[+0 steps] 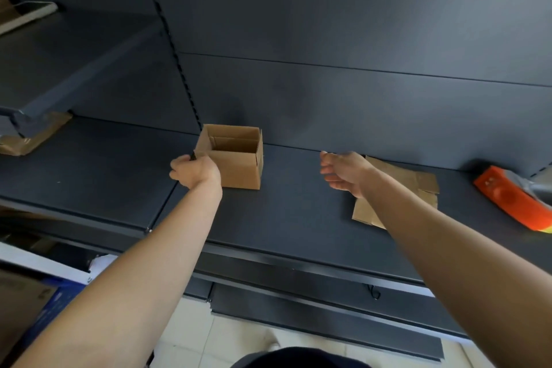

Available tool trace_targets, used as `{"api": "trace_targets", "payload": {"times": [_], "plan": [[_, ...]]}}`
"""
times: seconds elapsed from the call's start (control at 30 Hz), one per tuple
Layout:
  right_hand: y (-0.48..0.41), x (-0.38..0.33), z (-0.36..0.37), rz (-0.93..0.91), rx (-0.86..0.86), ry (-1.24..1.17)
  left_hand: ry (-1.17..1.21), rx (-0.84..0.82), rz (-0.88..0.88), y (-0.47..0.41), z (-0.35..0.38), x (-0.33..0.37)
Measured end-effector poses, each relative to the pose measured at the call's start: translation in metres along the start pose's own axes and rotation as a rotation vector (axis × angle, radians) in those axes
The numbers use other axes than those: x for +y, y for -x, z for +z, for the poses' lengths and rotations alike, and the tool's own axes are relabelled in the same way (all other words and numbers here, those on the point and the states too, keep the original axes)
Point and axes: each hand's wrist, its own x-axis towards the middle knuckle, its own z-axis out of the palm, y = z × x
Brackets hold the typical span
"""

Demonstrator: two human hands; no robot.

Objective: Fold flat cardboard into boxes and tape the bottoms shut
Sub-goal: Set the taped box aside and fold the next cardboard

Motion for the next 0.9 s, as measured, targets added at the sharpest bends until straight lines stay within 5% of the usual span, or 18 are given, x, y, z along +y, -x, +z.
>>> {"api": "trace_targets", "payload": {"times": [0.17,0.3,0.4,0.57,0.9], "plan": [[-0.003,0.013,-0.025,0.023,0.029,0.008,-0.069,-0.308,0.358,0.063,0.023,-0.009],[0.003,0.027,-0.065,0.059,0.123,0.035,-0.238,-0.736,0.356,0.114,0.058,-0.02],[0.006,0.044,-0.105,0.103,0.206,0.071,-0.373,-0.901,0.303,0.146,0.079,-0.034],[0.013,0.078,-0.154,0.168,0.308,0.052,-0.633,-1.088,0.188,0.188,0.106,-0.058],[0.018,0.12,-0.183,0.335,0.087,-0.253,-0.795,-1.103,0.063,0.224,0.126,-0.083]]}}
